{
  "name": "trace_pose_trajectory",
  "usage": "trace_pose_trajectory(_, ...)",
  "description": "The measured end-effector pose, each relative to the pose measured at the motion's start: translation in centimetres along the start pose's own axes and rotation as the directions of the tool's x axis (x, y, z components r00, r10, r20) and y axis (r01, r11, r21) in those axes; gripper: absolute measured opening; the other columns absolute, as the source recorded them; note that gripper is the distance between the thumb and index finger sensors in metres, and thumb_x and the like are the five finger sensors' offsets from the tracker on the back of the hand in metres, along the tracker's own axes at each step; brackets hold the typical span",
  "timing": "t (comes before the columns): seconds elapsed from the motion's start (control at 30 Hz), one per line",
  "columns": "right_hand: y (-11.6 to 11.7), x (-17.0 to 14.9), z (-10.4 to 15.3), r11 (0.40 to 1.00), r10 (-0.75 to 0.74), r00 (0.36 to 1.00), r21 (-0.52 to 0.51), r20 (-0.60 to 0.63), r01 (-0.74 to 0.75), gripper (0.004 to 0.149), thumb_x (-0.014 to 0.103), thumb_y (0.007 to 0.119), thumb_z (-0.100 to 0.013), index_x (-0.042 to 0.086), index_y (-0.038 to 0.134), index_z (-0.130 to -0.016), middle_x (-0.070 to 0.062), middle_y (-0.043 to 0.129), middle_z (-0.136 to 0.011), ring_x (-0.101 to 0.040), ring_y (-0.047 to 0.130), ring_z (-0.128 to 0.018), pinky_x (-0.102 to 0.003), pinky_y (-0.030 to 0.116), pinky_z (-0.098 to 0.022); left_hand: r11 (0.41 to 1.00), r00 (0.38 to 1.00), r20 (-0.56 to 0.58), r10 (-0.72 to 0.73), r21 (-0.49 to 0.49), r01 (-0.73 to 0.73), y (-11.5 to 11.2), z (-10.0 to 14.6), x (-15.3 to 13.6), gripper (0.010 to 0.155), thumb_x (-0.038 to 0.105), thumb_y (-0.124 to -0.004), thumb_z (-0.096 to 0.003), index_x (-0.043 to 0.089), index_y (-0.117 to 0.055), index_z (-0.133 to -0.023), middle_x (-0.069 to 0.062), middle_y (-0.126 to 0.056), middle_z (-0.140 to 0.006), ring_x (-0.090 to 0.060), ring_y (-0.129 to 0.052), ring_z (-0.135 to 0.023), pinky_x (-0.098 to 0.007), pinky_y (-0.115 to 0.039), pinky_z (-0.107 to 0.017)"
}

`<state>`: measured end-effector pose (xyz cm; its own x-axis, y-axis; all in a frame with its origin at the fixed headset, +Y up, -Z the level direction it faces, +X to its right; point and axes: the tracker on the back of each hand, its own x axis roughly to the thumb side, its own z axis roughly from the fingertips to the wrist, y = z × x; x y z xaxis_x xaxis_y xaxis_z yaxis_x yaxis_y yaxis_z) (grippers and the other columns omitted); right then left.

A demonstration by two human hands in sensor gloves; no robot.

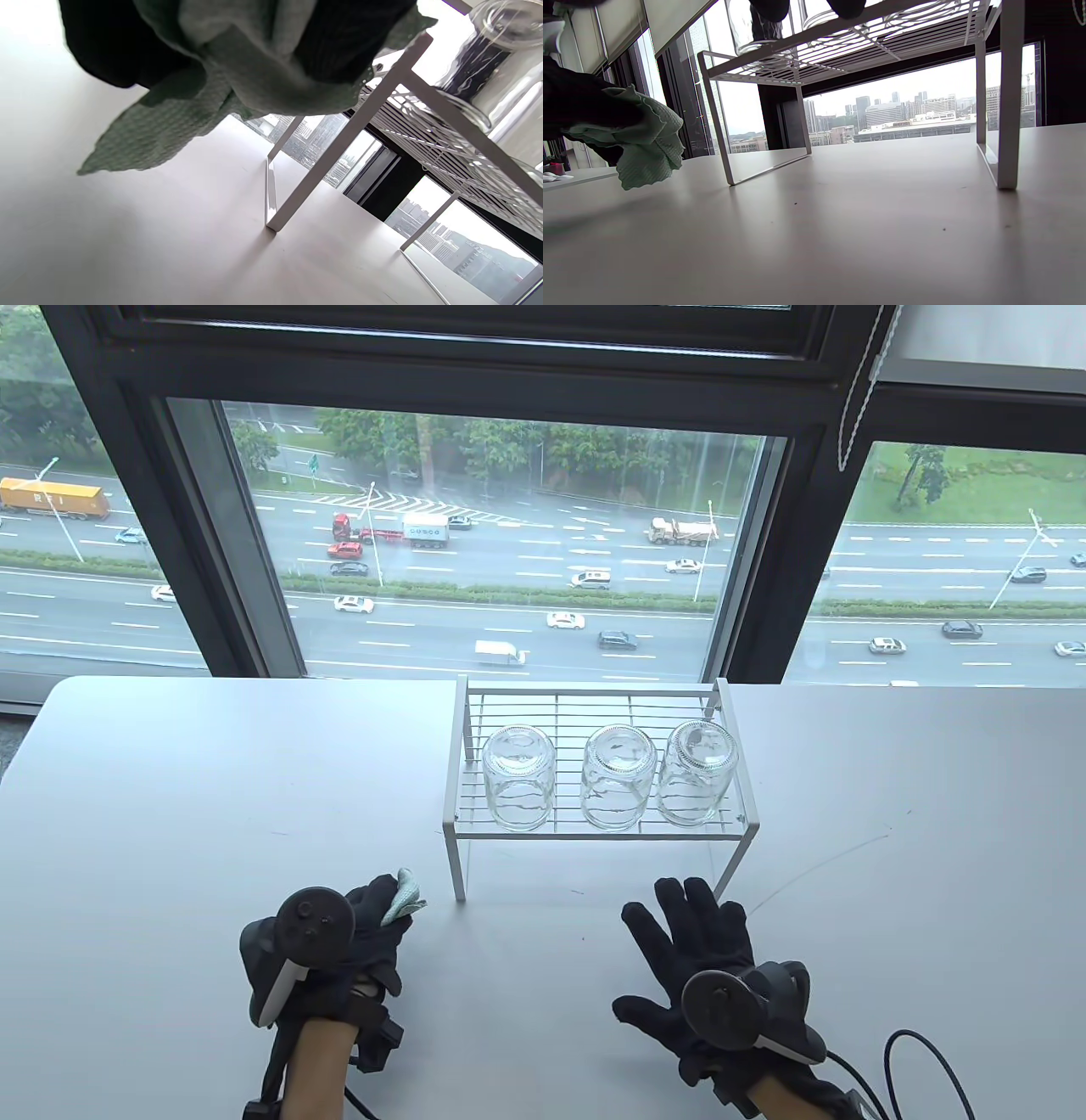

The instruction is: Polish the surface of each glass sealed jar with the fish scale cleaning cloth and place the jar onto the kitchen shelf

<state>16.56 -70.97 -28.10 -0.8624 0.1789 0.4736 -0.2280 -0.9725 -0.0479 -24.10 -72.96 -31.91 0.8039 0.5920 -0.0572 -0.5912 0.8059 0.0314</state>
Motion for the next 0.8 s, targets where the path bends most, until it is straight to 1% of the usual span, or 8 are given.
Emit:
trace_pose_trajectory(0.13,0.1,0.1,0.0,1.0,0.001,1.0,0.017,-0.001,-0.001,0.092,0.078,0.057,-0.038,0.033,0.032,-0.114,-0.013,0.023,-0.123,-0.044,0.022,-0.109,-0.071,0.027,-0.072,0.999,0.996,-0.09,-0.005,-0.035,0.002,-0.7,-0.4,-1.7,0.061,0.039,-0.08,-0.0507,0.013,-0.069,-0.104,-0.027,-0.076,-0.108,-0.056,-0.075,-0.094,-0.059,-0.072,-0.062)
trace_pose_trajectory(0.23,0.1,0.2,0.0,1.0,0.001,1.0,0.024,-0.001,-0.001,0.092,0.078,0.057,-0.038,0.033,0.032,-0.114,-0.014,0.023,-0.123,-0.044,0.021,-0.109,-0.071,0.027,-0.072,0.998,0.992,-0.118,-0.035,-0.055,0.029,-1.2,-0.6,-2.1,0.061,0.038,-0.08,-0.0511,0.013,-0.068,-0.106,-0.026,-0.07,-0.112,-0.056,-0.066,-0.1,-0.062,-0.063,-0.067)
trace_pose_trajectory(0.3,0.1,0.2,0.0,0.999,0.003,1.0,0.032,-0.002,-0.003,0.092,0.078,0.057,-0.038,0.033,0.032,-0.114,-0.014,0.023,-0.122,-0.044,0.021,-0.109,-0.071,0.027,-0.072,0.994,0.987,-0.14,-0.074,-0.096,0.061,-1.6,-0.8,-2.2,0.063,0.04,-0.079,-0.0513,0.014,-0.065,-0.107,-0.024,-0.063,-0.116,-0.055,-0.057,-0.104,-0.063,-0.053,-0.07)
trace_pose_trajectory(0.33,0.1,0.2,0.0,0.999,0.003,1.0,0.033,-0.002,-0.003,0.092,0.078,0.057,-0.038,0.033,0.032,-0.114,-0.014,0.023,-0.122,-0.044,0.021,-0.109,-0.071,0.027,-0.072,0.988,0.981,-0.164,-0.1,-0.133,0.079,-1.9,-0.9,-2.3,0.065,0.041,-0.079,-0.0514,0.014,-0.063,-0.108,-0.024,-0.061,-0.117,-0.054,-0.054,-0.105,-0.064,-0.051,-0.07)
trace_pose_trajectory(0.4,0.1,0.2,0.0,0.999,0.003,1.0,0.037,-0.002,-0.002,0.092,0.078,0.057,-0.038,0.033,0.032,-0.114,-0.014,0.023,-0.122,-0.044,0.022,-0.109,-0.071,0.027,-0.072,0.953,0.952,-0.247,-0.18,-0.282,0.107,-2.4,-0.9,-2.6,0.072,0.047,-0.078,-0.0515,0.017,-0.052,-0.112,-0.02,-0.045,-0.122,-0.052,-0.039,-0.11,-0.064,-0.043,-0.072)
trace_pose_trajectory(0.5,0.2,0.3,0.0,0.999,0.001,1.0,0.043,-0.002,-0.001,0.092,0.078,0.057,-0.038,0.033,0.032,-0.114,-0.014,0.023,-0.122,-0.044,0.022,-0.109,-0.071,0.027,-0.072,0.899,0.911,-0.313,-0.27,-0.421,0.122,-3.3,-0.9,-3.4,0.081,0.053,-0.079,-0.05,0.021,-0.043,-0.114,-0.016,-0.031,-0.124,-0.048,-0.026,-0.112,-0.065,-0.036,-0.073)
trace_pose_trajectory(0.6,0.2,0.3,-0.1,0.998,-0.001,1.0,0.062,-0.002,0.001,0.092,0.078,0.057,-0.038,0.032,0.032,-0.114,-0.014,0.023,-0.122,-0.045,0.022,-0.109,-0.071,0.027,-0.072,0.877,0.902,-0.333,-0.275,-0.471,0.094,-3.7,-0.9,-3.7,0.086,0.053,-0.081,-0.0497,0.023,-0.033,-0.114,-0.012,-0.017,-0.123,-0.046,-0.016,-0.113,-0.065,-0.029,-0.074)
trace_pose_trajectory(0.8,0.3,0.4,-0.1,0.997,-0.002,1.0,0.081,-0.001,0.002,0.093,0.077,0.058,-0.038,0.032,0.032,-0.114,-0.014,0.022,-0.122,-0.045,0.021,-0.109,-0.07,0.027,-0.072,0.824,0.885,-0.313,-0.345,-0.552,0.125,-4.2,-1.0,-3.4,0.104,0.066,-0.084,-0.0434,0.024,-0.019,-0.113,-0.014,-0.004,-0.121,-0.047,-0.006,-0.112,-0.067,-0.024,-0.074)
